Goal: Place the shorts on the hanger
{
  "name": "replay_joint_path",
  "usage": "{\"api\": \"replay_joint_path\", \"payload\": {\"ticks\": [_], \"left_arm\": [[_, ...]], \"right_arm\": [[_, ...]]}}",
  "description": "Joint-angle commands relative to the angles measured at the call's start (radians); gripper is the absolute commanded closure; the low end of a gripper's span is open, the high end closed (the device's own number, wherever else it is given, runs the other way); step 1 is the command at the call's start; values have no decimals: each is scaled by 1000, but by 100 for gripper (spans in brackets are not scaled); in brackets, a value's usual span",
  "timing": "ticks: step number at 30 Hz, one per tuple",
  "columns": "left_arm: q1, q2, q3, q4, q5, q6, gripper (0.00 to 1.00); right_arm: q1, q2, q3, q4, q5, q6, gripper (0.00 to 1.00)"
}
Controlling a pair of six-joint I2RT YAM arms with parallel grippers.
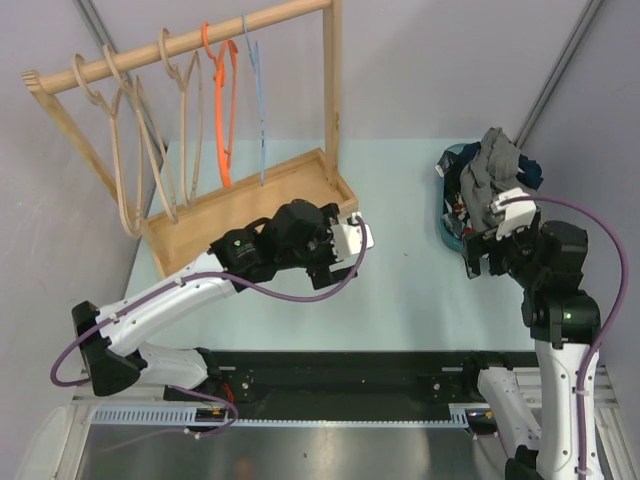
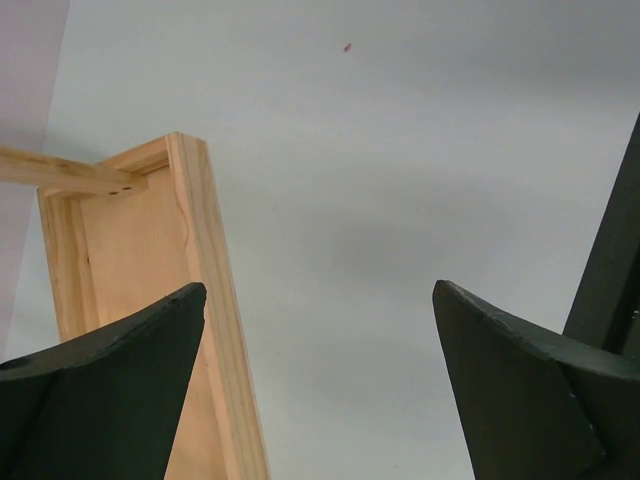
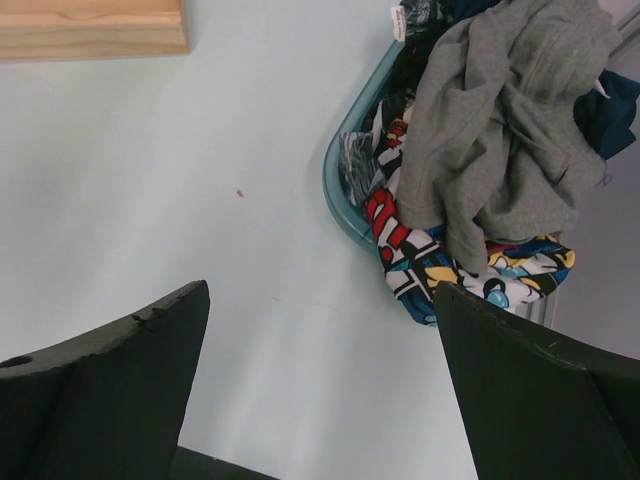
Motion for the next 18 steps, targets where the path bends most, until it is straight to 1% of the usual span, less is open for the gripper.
{"api": "replay_joint_path", "payload": {"ticks": [1,2,4,5,8,9,11,15,18], "left_arm": [[-38,28,61,72,-71,-61,0],[-40,29,63,89,-78,-84,0],[-44,32,64,104,-93,-100,0],[-46,31,54,130,-102,-119,0],[-48,22,43,158,-125,-141,0],[-48,18,37,182,-130,-146,0],[-48,2,8,213,-131,-152,0],[-48,-28,-43,262,-102,-141,0],[-48,-54,-92,295,-85,-120,0]], "right_arm": [[-23,108,89,18,-7,29,0],[-34,168,103,18,-17,28,0],[-75,222,154,27,-42,16,0],[-90,277,172,36,-48,17,0],[-153,354,241,77,-65,16,0],[-166,407,258,82,-71,8,0],[-190,459,301,106,-57,-1,0],[-198,631,353,143,-21,-9,0],[-200,710,375,163,-13,5,0]]}}
